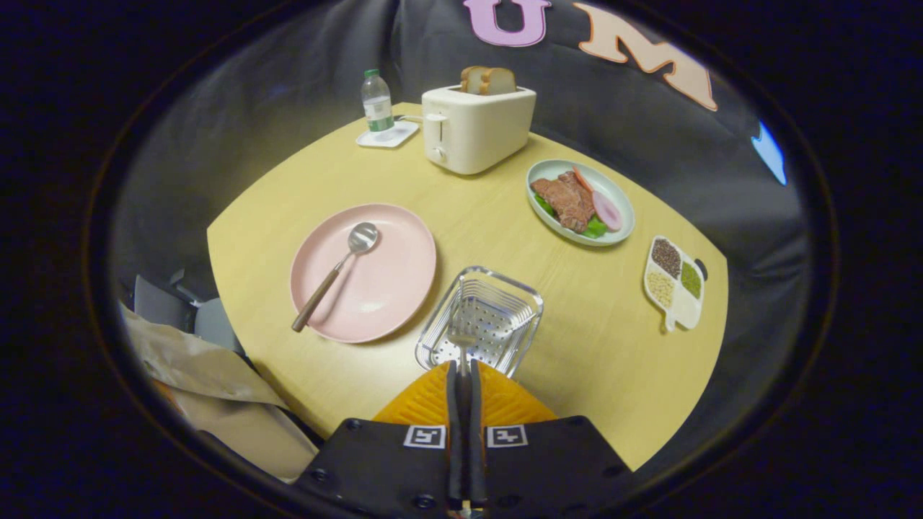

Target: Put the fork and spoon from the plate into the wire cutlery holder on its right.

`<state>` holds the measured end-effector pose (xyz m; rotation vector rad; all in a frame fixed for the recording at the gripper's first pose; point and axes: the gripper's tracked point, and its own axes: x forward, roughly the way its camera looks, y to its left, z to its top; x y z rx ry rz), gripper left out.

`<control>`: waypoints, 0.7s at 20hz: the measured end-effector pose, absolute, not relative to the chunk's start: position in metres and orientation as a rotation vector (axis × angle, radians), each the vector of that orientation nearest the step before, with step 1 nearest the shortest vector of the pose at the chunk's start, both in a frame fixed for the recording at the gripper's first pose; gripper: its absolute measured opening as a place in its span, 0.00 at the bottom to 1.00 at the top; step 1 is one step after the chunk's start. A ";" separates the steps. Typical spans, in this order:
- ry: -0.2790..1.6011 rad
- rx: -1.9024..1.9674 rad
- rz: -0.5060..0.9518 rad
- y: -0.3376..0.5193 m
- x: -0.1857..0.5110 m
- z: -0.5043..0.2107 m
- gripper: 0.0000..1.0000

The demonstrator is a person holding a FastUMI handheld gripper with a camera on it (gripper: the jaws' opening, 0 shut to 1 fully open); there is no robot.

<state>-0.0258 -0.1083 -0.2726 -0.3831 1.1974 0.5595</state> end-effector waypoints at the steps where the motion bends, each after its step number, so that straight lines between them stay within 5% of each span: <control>1: 1.217 -0.383 0.558 -0.109 -0.026 -0.273 0.07; 9: 1.236 -0.400 0.441 -0.116 -0.016 -0.275 0.15; 14: 1.190 -0.360 0.368 -0.112 -0.012 -0.262 0.54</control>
